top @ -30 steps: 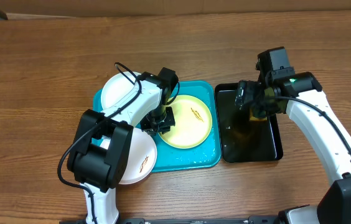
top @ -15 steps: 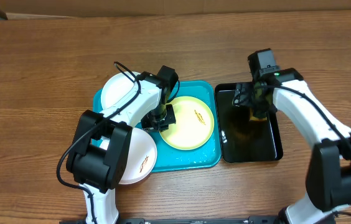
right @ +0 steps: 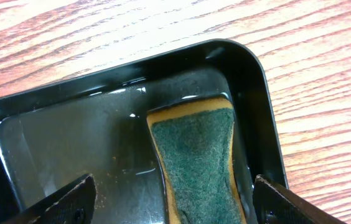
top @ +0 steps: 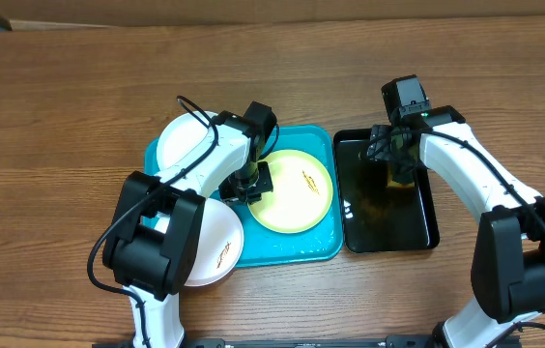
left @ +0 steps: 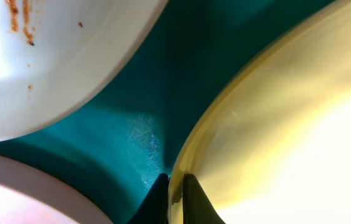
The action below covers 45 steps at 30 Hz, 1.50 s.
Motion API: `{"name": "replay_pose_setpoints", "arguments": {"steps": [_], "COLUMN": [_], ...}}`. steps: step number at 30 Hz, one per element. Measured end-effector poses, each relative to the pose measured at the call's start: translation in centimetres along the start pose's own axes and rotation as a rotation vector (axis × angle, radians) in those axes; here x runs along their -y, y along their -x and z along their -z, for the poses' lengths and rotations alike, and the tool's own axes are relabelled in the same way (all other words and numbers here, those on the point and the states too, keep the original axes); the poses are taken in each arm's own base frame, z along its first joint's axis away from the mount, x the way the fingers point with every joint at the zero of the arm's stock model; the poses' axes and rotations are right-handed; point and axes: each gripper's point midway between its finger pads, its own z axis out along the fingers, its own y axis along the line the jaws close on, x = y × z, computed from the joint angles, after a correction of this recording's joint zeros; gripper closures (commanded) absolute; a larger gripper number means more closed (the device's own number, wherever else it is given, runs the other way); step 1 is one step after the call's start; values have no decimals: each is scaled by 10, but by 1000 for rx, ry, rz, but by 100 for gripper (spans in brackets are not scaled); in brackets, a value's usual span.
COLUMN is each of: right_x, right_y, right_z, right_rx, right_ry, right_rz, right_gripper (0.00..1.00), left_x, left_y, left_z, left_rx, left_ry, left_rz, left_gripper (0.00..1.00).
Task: Clean dirty plates on tray and stack at the side
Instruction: 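Lower the right gripper and grasp the green-and-yellow sponge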
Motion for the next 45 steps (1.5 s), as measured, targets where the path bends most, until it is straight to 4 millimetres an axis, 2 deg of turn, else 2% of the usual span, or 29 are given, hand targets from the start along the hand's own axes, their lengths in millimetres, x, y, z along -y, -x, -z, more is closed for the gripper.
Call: {"name": "replay_pose_setpoints", "arguments": {"steps": [3, 10, 13, 24, 26, 29, 30, 38, 42, 45], "right_x": [1, 2, 7, 11, 12, 11, 10, -6, -7, -7], "right_y": [1, 3, 3, 1, -5, -13, -15, -21, -28, -32], "right_z": [0, -5, -11, -27, -31, -35, -36, -35, -32, -24], "right_rx": [4, 8, -3, 11, 4, -18, -24, -59, -100, -142], "right_ry": [-4, -9, -18, -17, -17, -4, 3, 92, 103, 103], "right_rz": [-1, -7, -20, -34, -33, -32, -26, -29, -12, 10], "right_gripper": [32, 33, 41, 42, 49, 66, 67, 67, 59, 57], "left_x": [0, 0, 1, 1, 1, 1, 1, 1, 2, 2], "left_y": [0, 0, 1, 1, 2, 2, 2, 2, 2, 2], "left_z": [0, 0, 0, 0, 0, 0, 0, 0, 0, 0], "left_rx": [0, 2, 3, 7, 7, 7, 8, 9, 9, 9], "left_ry": [0, -2, -3, -5, -6, -6, -6, -6, -7, -7], "left_rz": [0, 0, -1, -1, -1, -1, 0, 0, 0, 0], "left_gripper": [93, 93, 94, 93, 92, 92, 92, 91, 90, 90]}}
